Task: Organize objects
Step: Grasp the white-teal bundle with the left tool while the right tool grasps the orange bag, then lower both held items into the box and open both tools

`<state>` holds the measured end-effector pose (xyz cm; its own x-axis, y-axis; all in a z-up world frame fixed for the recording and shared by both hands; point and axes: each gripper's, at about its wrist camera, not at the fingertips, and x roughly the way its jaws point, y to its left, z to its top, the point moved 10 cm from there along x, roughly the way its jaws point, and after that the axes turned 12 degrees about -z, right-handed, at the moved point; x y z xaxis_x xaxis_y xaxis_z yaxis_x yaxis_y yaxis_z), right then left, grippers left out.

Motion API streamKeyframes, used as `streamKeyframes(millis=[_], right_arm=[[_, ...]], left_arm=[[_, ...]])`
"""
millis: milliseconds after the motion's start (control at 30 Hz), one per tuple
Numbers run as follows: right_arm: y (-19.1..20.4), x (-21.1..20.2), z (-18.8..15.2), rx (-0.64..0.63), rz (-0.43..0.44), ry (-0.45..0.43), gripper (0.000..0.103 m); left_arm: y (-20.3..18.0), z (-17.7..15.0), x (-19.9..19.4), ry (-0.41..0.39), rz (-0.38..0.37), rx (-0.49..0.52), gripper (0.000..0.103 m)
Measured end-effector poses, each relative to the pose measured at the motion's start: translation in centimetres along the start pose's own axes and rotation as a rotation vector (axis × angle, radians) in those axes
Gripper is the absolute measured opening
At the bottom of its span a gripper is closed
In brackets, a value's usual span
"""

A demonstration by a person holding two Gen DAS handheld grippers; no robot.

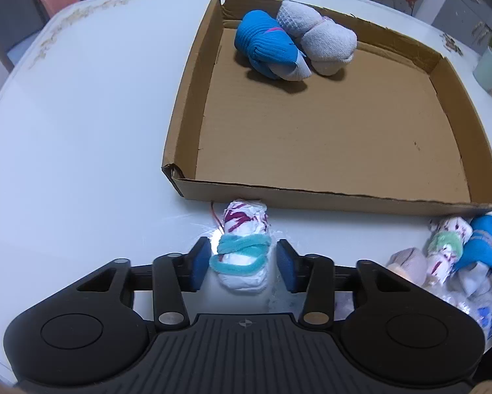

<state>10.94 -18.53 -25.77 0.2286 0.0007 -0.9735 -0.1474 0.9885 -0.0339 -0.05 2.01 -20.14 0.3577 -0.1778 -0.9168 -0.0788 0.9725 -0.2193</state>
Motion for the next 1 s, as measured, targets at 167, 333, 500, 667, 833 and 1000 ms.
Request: streamKeyframes(millis=[167,333,500,667,833,1000], right_arm=[[-0.9,-0.1,-3.3,-0.005,0.004,-0.004,0.029],[-1.4,-0.7,-4.2,0.002,0.0,-0.02,0.029],[0.0,-1.4,-4.6,0.01,0.009,-0.055,0.029],[0.3,-3.2,-3.5,0.052,0.008,-0.127,0.029],[-1.5,-8.0,-1.8,0.053,0.022,-0.267,0.029],[-2.3,-13.9,1.7,-0.091,0.119,-0.411,0.029]], left_arm=[[0.1,-0.3,-0.3,0.003,-0.013,-0.002,0.038],[0.4,-0.3,-0.5,0.003,-0.01,-0.006,0.037],[0.9,-0.4,-1.9,-0.005,-0.008,-0.023,0.037],[0.8,0.1,-4.4,-0.006,0.008,0.016,0.037],[0.0,3.7,-8.3,-0.105,0.01,0.091,0.037],[-1.0,8.1,-9.4,-0.188,0.016,0.198,0.037]])
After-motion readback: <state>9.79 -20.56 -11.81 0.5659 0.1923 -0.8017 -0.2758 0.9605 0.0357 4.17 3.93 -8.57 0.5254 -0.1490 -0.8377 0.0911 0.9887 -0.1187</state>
